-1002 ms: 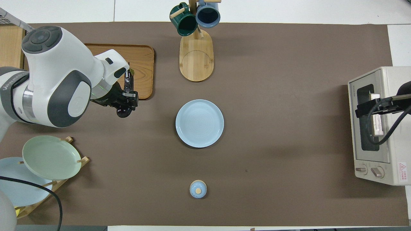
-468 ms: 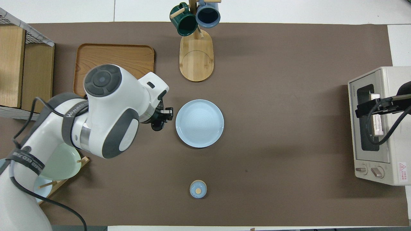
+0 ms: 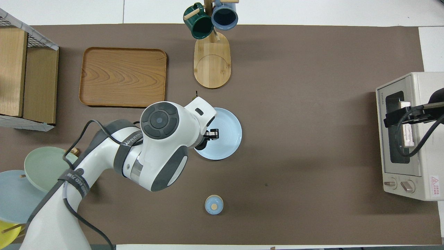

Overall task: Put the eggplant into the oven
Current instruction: 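Carry the eggplant with the left gripper and lower it onto the blue plate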

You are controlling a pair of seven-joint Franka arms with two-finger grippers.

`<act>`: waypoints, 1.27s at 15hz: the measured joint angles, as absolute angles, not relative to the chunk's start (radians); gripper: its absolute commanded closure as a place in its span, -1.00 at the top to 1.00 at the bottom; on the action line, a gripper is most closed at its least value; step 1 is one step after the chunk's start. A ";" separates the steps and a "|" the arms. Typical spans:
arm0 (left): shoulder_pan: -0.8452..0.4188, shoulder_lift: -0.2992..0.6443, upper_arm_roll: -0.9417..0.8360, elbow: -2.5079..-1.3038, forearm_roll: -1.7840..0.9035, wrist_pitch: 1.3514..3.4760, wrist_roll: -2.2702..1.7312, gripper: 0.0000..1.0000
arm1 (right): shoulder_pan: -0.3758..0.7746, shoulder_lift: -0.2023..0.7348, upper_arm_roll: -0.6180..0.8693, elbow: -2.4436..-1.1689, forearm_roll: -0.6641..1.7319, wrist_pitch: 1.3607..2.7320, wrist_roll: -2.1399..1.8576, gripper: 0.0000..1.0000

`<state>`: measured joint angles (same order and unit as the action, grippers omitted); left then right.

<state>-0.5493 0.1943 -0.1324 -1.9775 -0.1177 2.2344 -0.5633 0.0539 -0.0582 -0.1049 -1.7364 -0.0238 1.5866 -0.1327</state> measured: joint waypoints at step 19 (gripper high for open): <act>-0.551 0.271 -0.111 -1.929 -0.118 2.220 -0.507 1.00 | 0.054 -0.058 -0.105 -1.736 -0.024 1.587 -0.133 1.00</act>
